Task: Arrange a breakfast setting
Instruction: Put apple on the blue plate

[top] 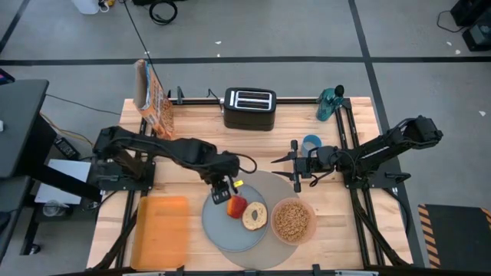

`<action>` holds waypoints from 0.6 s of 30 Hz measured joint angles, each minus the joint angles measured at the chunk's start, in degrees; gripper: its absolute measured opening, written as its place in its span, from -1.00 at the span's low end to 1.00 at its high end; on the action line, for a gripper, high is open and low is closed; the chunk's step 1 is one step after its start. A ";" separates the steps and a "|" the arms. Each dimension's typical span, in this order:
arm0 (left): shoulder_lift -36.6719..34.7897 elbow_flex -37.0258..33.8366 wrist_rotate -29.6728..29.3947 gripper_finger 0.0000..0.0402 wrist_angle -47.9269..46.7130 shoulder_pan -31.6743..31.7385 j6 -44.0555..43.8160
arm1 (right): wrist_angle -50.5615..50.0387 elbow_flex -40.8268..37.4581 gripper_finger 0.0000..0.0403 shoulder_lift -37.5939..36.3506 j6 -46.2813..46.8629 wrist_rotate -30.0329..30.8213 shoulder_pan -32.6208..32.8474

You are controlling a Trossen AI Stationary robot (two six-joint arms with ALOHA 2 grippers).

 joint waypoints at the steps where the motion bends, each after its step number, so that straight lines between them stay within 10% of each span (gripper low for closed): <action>1: -0.53 0.02 -0.78 -0.05 1.76 -0.20 0.64 | -0.02 0.01 -0.19 0.00 0.00 0.07 -0.01; 18: -10.41 -14.59 -12.24 -0.19 15.56 -4.07 7.37 | 0.30 -0.49 -0.19 -0.01 0.44 0.36 0.01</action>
